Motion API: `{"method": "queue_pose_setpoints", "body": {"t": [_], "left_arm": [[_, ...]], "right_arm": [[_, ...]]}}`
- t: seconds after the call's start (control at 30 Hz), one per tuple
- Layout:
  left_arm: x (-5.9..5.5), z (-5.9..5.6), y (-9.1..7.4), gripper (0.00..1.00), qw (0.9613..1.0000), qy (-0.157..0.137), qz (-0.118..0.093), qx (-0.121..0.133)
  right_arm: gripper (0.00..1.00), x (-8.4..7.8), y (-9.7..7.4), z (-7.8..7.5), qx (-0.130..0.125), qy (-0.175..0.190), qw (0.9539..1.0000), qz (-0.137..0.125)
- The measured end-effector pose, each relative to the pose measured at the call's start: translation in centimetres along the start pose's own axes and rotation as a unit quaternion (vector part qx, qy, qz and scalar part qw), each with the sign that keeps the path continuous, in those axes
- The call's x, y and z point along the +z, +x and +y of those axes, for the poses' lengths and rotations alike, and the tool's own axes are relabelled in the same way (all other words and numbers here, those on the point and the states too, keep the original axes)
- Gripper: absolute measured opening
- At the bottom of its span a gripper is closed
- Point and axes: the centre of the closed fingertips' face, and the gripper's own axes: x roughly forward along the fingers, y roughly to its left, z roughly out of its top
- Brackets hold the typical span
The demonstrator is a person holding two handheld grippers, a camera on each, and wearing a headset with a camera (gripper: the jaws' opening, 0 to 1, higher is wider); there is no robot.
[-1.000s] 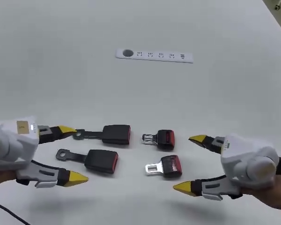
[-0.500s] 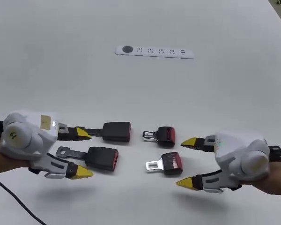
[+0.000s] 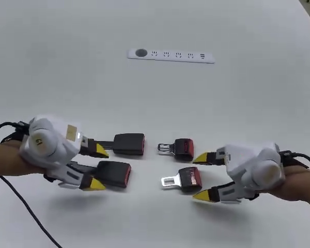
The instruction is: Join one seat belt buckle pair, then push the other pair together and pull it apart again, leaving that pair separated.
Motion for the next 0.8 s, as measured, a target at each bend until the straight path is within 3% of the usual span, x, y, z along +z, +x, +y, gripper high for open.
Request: {"method": "queue_pose_setpoints", "body": {"t": [0.27,0.6,0.8], "left_arm": [[-0.5,0.2,0.7,0.37,0.9991,0.028,0.029,-0.013],[-1.1,0.6,0.9,0.33,0.9985,0.027,0.044,-0.02],[-1.4,0.7,0.9,0.33,0.9986,0.028,0.039,-0.023]], "right_arm": [[0.33,-0.6,0.6,-0.2,0.011,-0.013,0.9998,0.012],[0.32,-0.8,0.7,-0.2,0.015,-0.012,0.9997,0.015],[0.32,-0.8,0.7,-0.2,0.014,-0.007,0.9997,0.016]]}}
